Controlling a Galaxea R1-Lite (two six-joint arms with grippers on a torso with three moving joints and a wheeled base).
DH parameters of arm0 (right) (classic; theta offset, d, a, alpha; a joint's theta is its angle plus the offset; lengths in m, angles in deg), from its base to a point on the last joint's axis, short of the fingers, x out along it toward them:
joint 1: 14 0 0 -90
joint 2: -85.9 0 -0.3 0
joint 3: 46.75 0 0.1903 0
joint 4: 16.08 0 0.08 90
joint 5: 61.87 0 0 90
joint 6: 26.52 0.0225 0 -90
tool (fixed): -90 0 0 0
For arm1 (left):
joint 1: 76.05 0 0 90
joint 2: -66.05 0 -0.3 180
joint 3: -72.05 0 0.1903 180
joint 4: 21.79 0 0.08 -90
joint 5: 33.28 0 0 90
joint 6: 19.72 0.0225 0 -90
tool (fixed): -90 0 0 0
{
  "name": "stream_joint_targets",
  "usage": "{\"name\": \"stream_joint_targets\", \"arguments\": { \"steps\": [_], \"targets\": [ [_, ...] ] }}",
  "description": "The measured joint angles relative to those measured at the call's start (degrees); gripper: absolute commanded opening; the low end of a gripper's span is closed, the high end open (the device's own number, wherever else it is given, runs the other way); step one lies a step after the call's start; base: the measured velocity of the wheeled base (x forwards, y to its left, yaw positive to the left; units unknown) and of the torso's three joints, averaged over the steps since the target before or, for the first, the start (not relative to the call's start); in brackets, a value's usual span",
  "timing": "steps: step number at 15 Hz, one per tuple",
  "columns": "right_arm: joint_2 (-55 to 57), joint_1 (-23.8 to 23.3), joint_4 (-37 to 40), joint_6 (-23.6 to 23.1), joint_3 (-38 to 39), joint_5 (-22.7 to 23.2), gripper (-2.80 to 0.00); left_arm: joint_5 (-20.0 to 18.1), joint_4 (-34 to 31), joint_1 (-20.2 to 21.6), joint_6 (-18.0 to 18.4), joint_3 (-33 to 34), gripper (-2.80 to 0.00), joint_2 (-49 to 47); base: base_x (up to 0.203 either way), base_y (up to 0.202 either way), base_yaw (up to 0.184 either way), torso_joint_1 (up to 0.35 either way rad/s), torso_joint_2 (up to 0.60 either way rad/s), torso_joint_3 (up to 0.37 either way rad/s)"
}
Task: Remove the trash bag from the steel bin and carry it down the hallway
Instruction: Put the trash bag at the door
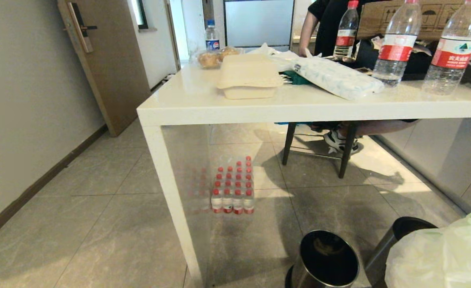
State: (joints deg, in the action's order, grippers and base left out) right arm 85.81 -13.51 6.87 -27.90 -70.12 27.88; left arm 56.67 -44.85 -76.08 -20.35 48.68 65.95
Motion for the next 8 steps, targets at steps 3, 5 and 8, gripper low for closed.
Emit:
{"name": "stream_joint_targets", "arguments": {
  "steps": [3,5,8],
  "targets": [
    [0.0,0.02,0.01,0.0,0.0,-0.02,-2.8,-0.05,-0.01,0.02,-0.04,0.0,-2.8,0.0,0.0,0.194,0.0,0.004,0.0,0.001],
    [0.0,0.02,0.0,0.0,0.0,0.0,-2.8,-0.02,0.0,0.02,-0.02,0.0,-2.8,0.0,0.0,0.194,-0.001,0.002,0.0,0.003],
    [0.0,0.02,-0.02,0.0,0.0,0.0,-2.8,0.0,0.02,0.02,-0.13,0.0,-2.8,0.0,0.0,0.188,0.0,0.003,0.0,0.0]
  ]
}}
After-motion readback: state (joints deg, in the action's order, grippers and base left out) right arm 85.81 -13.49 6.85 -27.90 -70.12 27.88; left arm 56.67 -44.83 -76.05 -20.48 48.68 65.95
